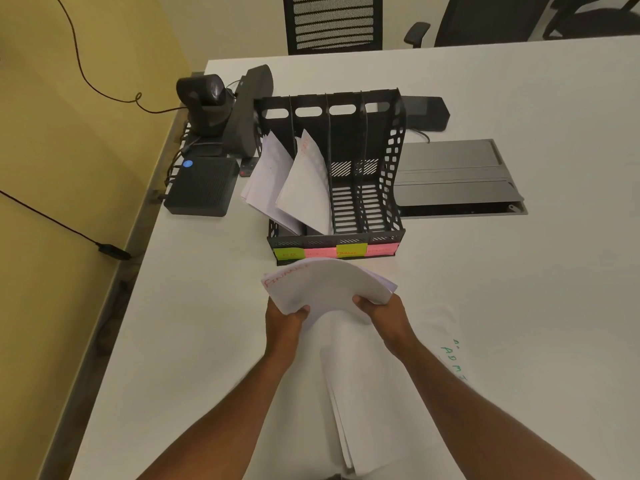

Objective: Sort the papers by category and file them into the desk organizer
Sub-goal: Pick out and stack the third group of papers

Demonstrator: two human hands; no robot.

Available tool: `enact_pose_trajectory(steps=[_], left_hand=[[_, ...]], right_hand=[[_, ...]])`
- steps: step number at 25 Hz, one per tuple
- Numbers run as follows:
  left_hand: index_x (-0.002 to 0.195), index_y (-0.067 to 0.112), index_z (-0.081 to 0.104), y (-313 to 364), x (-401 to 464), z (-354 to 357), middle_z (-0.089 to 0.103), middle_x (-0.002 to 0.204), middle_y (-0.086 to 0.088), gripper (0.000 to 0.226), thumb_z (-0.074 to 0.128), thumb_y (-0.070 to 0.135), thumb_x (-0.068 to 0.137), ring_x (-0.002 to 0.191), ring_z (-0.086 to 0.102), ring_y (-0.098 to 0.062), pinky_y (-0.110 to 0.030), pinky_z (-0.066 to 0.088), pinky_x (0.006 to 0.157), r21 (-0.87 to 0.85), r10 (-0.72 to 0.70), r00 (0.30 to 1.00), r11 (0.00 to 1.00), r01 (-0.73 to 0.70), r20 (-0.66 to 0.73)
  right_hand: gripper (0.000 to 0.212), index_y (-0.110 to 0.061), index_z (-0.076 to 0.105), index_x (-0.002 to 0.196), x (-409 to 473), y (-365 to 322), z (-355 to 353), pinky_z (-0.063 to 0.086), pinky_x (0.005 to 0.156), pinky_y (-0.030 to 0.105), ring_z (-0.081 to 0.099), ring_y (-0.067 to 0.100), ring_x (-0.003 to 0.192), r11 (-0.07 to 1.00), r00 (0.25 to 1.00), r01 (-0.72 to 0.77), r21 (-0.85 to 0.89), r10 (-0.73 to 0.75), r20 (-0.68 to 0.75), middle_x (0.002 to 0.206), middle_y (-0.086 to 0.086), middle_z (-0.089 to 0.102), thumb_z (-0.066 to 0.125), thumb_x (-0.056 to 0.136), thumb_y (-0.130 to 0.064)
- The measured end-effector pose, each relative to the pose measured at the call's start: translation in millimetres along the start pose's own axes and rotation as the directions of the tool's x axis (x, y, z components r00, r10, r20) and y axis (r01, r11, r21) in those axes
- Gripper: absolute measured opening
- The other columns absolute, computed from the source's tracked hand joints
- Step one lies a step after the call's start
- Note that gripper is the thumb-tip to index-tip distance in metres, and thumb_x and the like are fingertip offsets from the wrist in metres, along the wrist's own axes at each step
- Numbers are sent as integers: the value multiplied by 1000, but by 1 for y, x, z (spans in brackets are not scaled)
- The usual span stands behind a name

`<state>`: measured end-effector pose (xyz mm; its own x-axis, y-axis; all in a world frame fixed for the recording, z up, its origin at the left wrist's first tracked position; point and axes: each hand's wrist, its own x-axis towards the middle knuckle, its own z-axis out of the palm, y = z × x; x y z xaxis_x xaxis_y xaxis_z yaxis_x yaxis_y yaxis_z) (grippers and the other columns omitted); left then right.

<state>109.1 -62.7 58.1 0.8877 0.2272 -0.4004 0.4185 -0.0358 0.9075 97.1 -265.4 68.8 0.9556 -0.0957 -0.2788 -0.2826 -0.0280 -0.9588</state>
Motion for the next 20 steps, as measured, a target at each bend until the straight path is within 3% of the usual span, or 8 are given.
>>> enact_pose_trajectory(steps=[5, 8, 10, 12, 14, 17, 18, 20], left_hand=[[90, 34, 70, 12, 9, 10, 73, 92, 7, 47, 68, -8, 67, 90, 66, -19, -28, 52, 68, -218, -151, 979, 969, 118, -140], [81, 26, 71, 29, 17, 11, 72, 82, 5, 40, 67, -5, 57, 83, 64, -24, -31, 51, 72, -283, -178, 972, 950, 130, -151], [77, 19, 72, 55, 24, 16, 70, 74, 6, 34, 65, 1, 49, 82, 61, -25, -32, 50, 72, -301, -128, 980, 950, 77, -154], [86, 14, 73, 91, 29, 28, 70, 79, 3, 40, 64, 3, 49, 83, 61, -24, -31, 50, 74, -329, -32, 994, 944, -5, -106], [107, 14, 68, 135, 27, 46, 69, 94, 9, 44, 70, 4, 64, 88, 64, -15, -26, 52, 76, -371, 116, 993, 922, -110, -7], [145, 29, 30, 199, 23, 80, 49, 112, 24, 74, 67, 33, 82, 98, 55, -2, -15, 50, 68, -257, 236, 963, 946, -196, 134], [150, 28, 18, 216, 21, 90, 49, 122, 16, 81, 62, 40, 84, 106, 56, -8, -17, 51, 70, -235, 232, 958, 953, -190, 166], [153, 18, 19, 235, 23, 103, 45, 144, -10, 67, 47, 39, 96, 130, 49, -31, -31, 51, 90, -264, 228, 941, 951, -161, 251]], right_hand=[[35, -55, 65, 106, 3, -1, 2, 57, 78, 28, 68, 17, 103, 995, 993, -100, -26, 99, -63, 104, -12, 72, 75, 85, -29], [33, -24, 63, 126, -2, -16, -2, 57, 76, 33, 70, 28, 97, 932, 997, -40, -361, 14, -74, 102, 1, 71, 65, 94, -32], [32, -18, 62, 127, -8, -37, -5, 51, 60, 27, 65, 27, 76, 792, 990, 77, -606, -131, -44, 85, 4, 68, 56, 97, -31], [23, -13, 68, 111, -12, -60, -8, 32, 50, 14, 56, 24, 62, 652, 951, 197, -733, -308, -18, 71, 4, 62, 53, 97, -23], [22, -12, 71, 106, -15, -86, -10, 26, 53, 4, 52, 15, 60, 607, 899, 262, -750, -436, -40, 74, -1, 64, 56, 92, -17], [21, -9, 68, 115, -4, -116, -10, 38, 67, -6, 50, -4, 71, 768, 870, 279, -576, -456, -187, 91, -5, 64, 66, 95, -16], [19, -8, 67, 113, 5, -124, -8, 41, 71, -5, 52, -3, 71, 764, 828, 315, -563, -511, -229, 90, -5, 64, 68, 94, -13], [17, -7, 66, 110, 25, -135, -2, 49, 72, 8, 57, 5, 71, 721, 757, 367, -588, -599, -262, 86, -5, 63, 67, 94, -11]])
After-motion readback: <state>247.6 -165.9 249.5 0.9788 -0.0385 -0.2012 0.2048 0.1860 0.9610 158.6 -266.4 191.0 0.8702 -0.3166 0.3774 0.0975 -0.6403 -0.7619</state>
